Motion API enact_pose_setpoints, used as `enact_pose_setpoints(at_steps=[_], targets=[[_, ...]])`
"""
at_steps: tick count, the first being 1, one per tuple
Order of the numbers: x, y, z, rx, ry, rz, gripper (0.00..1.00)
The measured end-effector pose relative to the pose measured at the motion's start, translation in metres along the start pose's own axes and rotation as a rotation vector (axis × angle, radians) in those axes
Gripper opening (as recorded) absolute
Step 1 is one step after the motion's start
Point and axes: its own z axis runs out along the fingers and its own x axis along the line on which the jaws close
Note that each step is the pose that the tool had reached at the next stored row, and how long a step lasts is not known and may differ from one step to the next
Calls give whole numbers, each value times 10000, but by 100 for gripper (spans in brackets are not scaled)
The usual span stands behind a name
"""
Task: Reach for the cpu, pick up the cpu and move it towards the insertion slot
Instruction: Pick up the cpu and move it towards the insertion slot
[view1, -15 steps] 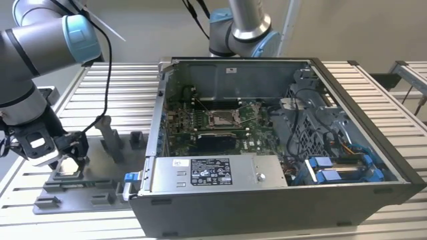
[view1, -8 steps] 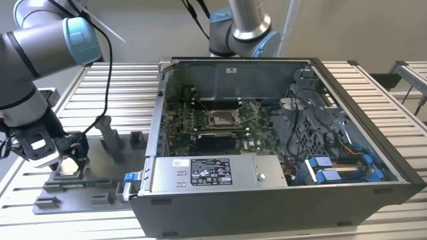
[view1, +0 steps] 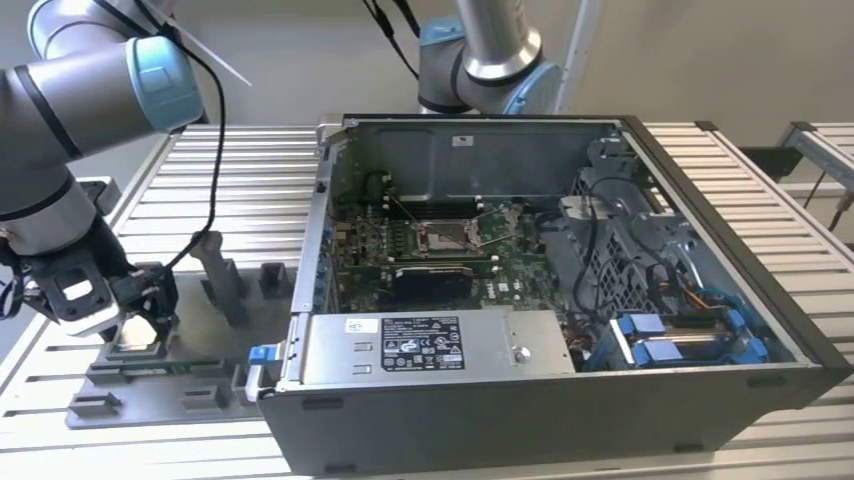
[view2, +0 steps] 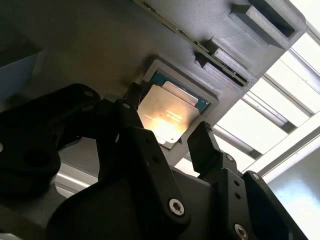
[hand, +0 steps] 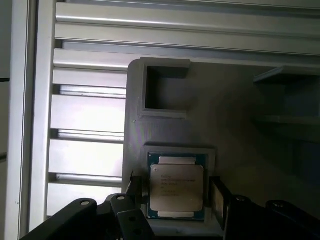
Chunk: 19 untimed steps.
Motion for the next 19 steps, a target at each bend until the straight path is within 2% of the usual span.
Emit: enact_pose_setpoints(at_steps=[14, 15, 19], targets=[[1, 0, 15, 10, 1, 1, 100], [1, 0, 15, 11, 1, 1, 0], [0, -1, 15, 16, 1, 0, 0]])
